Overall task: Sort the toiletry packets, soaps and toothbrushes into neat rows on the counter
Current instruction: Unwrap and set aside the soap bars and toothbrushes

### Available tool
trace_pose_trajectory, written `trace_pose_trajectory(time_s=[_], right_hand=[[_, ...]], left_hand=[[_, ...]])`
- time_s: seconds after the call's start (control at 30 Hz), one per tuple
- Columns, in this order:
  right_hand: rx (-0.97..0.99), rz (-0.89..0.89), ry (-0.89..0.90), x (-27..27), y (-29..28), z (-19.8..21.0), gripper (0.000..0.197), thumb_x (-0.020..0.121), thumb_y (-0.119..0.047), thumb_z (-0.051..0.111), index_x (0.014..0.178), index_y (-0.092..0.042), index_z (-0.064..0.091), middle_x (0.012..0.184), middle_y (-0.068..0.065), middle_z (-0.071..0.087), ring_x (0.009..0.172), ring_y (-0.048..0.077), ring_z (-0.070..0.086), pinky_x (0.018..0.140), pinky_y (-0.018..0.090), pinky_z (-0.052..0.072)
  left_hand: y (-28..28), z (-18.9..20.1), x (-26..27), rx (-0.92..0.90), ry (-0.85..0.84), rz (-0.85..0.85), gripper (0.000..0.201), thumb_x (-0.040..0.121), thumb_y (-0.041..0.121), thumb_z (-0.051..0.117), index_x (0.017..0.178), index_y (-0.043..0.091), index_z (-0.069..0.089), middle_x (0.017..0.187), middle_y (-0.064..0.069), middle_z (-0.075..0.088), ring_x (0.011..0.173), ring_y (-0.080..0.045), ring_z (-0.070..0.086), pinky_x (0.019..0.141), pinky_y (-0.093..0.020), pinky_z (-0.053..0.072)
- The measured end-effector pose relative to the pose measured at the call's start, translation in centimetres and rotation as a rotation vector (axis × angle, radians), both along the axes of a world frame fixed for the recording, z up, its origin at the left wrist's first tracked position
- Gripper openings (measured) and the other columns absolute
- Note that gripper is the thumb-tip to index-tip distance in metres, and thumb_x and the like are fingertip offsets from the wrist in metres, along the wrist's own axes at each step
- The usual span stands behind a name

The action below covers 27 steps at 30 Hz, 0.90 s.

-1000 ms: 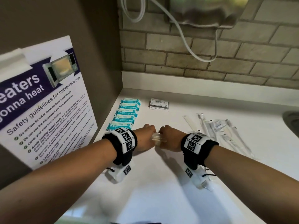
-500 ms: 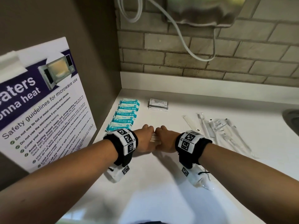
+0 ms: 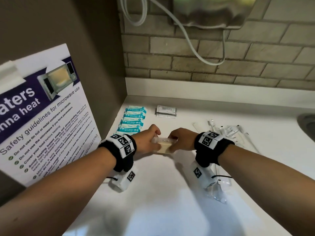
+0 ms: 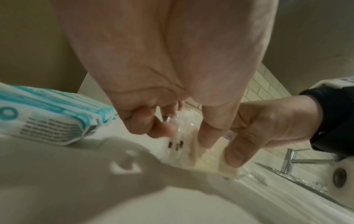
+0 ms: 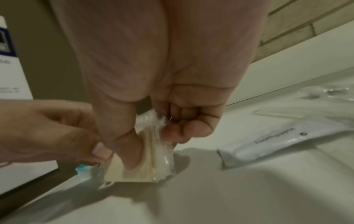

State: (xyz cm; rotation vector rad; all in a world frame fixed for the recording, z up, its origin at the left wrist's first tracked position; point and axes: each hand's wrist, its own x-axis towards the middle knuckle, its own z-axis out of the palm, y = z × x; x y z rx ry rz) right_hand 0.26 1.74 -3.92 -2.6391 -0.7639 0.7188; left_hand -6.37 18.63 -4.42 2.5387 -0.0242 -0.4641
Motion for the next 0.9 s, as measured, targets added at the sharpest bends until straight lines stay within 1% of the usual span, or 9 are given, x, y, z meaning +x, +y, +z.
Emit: trace_pose_trajectory(time_s=[0.07, 0.13, 0.23, 0.37, 0.47, 0.53, 0.67, 0.8, 0.9], right_hand=[[0.058, -0.052, 0.052, 1.0, -0.1, 0.3, 0.044, 0.071, -0.025, 0.079, 0.110, -0.017, 0.061, 0.105, 0.003, 0.063, 0.087, 0.019, 0.057, 0.075, 0.034, 0.051], [0.070, -0.069, 0.072, 2.1, -0.1, 0.5, 0.043, 0.069, -0.023, 0.081, 0.106, -0.019, 0.060, 0.108, 0.004, 0.065, 0.089, 0.018, 0.057, 0.077, 0.032, 0.048], [0.087, -0.112, 0.123, 3.4, 0.3, 0.6, 0.033, 0.070, -0.019, 0.080, 0.094, -0.020, 0.059, 0.093, 0.002, 0.062, 0.081, 0.017, 0.055, 0.074, 0.029, 0.048], [0.225, -0.236, 0.305, 5.3, 0.6, 0.4, 0.027, 0.073, -0.003, 0.075, 0.082, -0.018, 0.056, 0.070, 0.007, 0.060, 0.063, 0.016, 0.054, 0.069, 0.028, 0.053], [0.290, -0.304, 0.359, 7.1, 0.8, 0.5, 0.028, 0.073, 0.000, 0.074, 0.086, -0.017, 0.055, 0.061, 0.003, 0.060, 0.058, 0.014, 0.055, 0.063, 0.023, 0.053], [0.312, -0.345, 0.377, 8.0, 1.1, 0.5, 0.030, 0.075, 0.001, 0.072, 0.094, -0.014, 0.055, 0.058, 0.003, 0.061, 0.056, 0.012, 0.058, 0.062, 0.023, 0.054], [0.327, -0.418, 0.375, 9.3, 1.9, 0.3, 0.048, 0.077, 0.001, 0.071, 0.117, -0.008, 0.047, 0.065, 0.007, 0.061, 0.060, 0.016, 0.059, 0.072, 0.031, 0.057], [0.322, -0.474, 0.335, 10.2, 2.1, -0.4, 0.067, 0.074, 0.000, 0.071, 0.131, -0.007, 0.036, 0.064, 0.007, 0.063, 0.052, 0.016, 0.060, 0.069, 0.030, 0.059], [0.302, -0.482, 0.323, 10.6, 2.2, -0.8, 0.069, 0.070, -0.004, 0.074, 0.125, -0.010, 0.032, 0.072, 0.012, 0.069, 0.056, 0.021, 0.064, 0.080, 0.040, 0.060]], left_hand=[[0.3, 0.1, 0.8, -0.036, 0.020, 0.019, 0.048, 0.087, 0.031, 0.065, 0.121, 0.025, 0.033, 0.117, 0.003, 0.058, 0.099, -0.018, 0.059, 0.093, -0.035, 0.047], [0.5, 0.2, 1.7, -0.026, 0.038, 0.032, 0.047, 0.084, 0.034, 0.067, 0.118, 0.027, 0.034, 0.115, 0.002, 0.059, 0.100, -0.021, 0.060, 0.095, -0.039, 0.048], [0.5, 0.2, 3.3, -0.017, 0.043, 0.069, 0.044, 0.084, 0.036, 0.068, 0.115, 0.027, 0.038, 0.112, -0.002, 0.061, 0.100, -0.023, 0.061, 0.093, -0.040, 0.048], [1.0, 0.6, 5.7, -0.028, 0.073, 0.116, 0.046, 0.082, 0.039, 0.070, 0.117, 0.027, 0.042, 0.112, 0.000, 0.061, 0.099, -0.020, 0.061, 0.089, -0.033, 0.048], [1.5, 1.1, 7.7, -0.061, 0.077, 0.163, 0.048, 0.082, 0.038, 0.071, 0.119, 0.026, 0.043, 0.107, 0.003, 0.061, 0.095, -0.018, 0.060, 0.083, -0.028, 0.045], [1.7, 1.0, 8.8, -0.070, 0.076, 0.207, 0.051, 0.081, 0.036, 0.072, 0.122, 0.024, 0.044, 0.105, 0.002, 0.061, 0.098, -0.019, 0.062, 0.090, -0.030, 0.046], [2.1, 0.3, 11.2, -0.058, 0.082, 0.260, 0.060, 0.075, 0.039, 0.074, 0.124, 0.024, 0.042, 0.108, 0.000, 0.064, 0.097, -0.019, 0.065, 0.091, -0.034, 0.050], [2.4, -0.3, 12.8, -0.051, 0.097, 0.264, 0.063, 0.076, 0.037, 0.075, 0.124, 0.023, 0.037, 0.107, -0.001, 0.064, 0.093, -0.018, 0.065, 0.080, -0.031, 0.051], [2.3, -0.7, 13.4, -0.060, 0.099, 0.262, 0.063, 0.079, 0.031, 0.075, 0.124, 0.022, 0.031, 0.102, -0.001, 0.065, 0.081, -0.015, 0.065, 0.070, -0.028, 0.052]])
